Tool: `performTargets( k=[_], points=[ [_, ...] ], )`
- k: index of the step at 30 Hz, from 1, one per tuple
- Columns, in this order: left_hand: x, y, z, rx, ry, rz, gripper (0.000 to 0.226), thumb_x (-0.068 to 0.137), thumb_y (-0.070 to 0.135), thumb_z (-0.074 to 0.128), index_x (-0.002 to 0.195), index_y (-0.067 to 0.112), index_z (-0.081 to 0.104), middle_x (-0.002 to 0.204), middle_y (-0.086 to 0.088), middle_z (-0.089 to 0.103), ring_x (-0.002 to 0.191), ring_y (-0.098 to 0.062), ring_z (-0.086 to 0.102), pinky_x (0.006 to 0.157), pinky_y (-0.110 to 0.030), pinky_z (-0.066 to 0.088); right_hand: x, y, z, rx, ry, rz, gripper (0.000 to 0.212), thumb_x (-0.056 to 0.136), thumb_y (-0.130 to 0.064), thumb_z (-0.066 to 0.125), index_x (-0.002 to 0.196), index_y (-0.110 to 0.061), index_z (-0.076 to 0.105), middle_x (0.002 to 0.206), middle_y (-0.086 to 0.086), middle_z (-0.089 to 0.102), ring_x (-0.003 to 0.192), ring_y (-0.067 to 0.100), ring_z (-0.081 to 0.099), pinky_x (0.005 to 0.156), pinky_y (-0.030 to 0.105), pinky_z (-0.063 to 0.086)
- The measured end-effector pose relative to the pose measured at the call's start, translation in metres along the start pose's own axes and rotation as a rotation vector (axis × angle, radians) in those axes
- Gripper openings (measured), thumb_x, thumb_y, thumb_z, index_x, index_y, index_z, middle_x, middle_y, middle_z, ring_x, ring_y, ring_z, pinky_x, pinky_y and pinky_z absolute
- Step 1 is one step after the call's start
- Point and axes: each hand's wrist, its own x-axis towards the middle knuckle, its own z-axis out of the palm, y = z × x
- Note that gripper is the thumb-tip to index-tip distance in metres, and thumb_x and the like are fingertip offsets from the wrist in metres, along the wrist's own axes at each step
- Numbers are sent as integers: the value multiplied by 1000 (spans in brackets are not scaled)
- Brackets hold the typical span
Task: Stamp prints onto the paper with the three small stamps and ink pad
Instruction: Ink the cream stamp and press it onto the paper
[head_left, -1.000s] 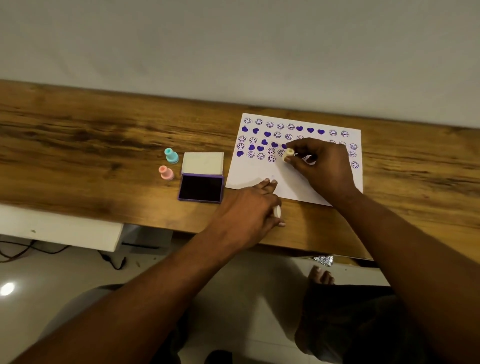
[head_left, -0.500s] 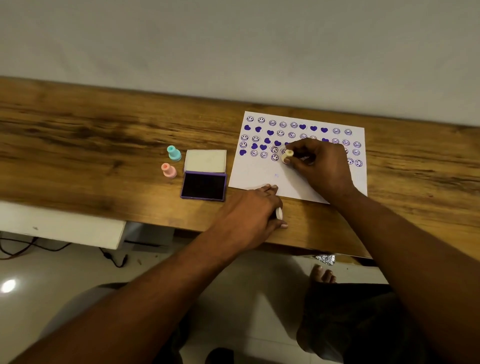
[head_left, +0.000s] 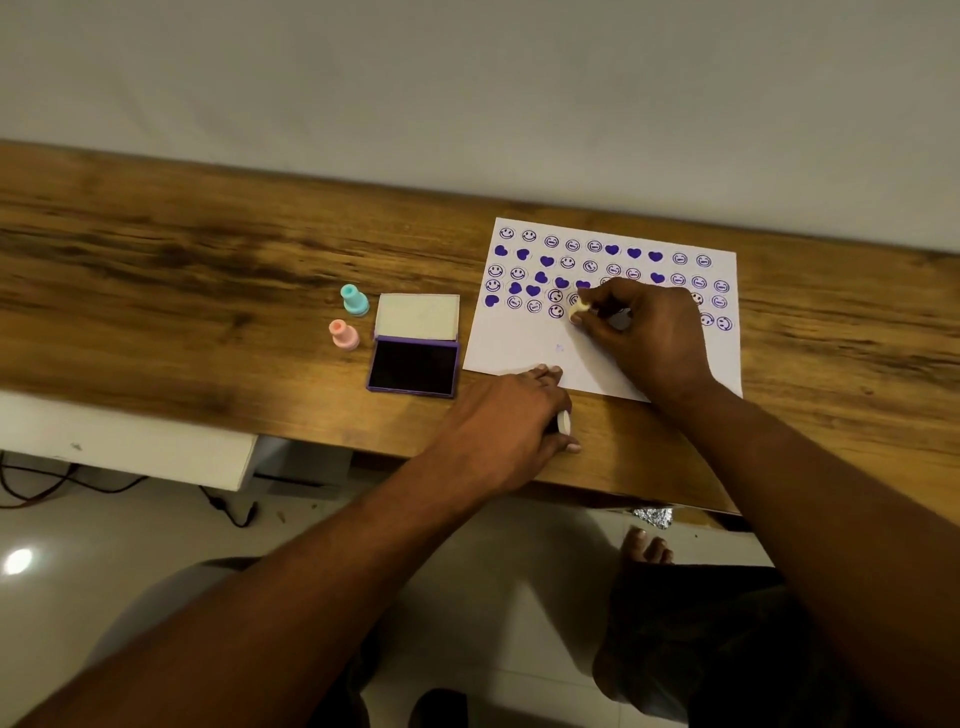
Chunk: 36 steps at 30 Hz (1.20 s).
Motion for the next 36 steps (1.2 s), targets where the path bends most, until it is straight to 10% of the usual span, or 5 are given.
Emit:
performTargets(
  k=[15, 23, 36],
  points=[
    [-2, 0, 1, -16, 38, -10, 45, 97, 55, 64, 132, 27, 68, 164, 2, 43, 149, -19, 42, 112, -39, 42, -9, -5, 8, -47, 33, 51, 23, 94, -38, 78, 111, -23, 78, 103, -4, 81, 79, 16, 70, 71, 24, 43],
    [-3, -1, 1, -45, 60, 0, 44, 97, 53, 66, 134, 29, 66, 163, 3, 45, 144, -21, 49, 109, -43, 46, 17, 4, -20, 770, 279, 451, 30, 85, -21, 88, 111, -13, 75, 97, 2, 82, 85, 11, 78, 65, 25, 60],
    [-7, -14, -6, -322, 383, -122, 39, 85, 51, 80, 117, 28, 76, 129, 4, 74, 117, -17, 69, 94, -27, 50, 29, -4, -20, 995, 225, 763, 13, 83, -29, 88, 90, -23, 80, 84, -7, 75, 64, 7, 54, 53, 23, 41]
  ],
)
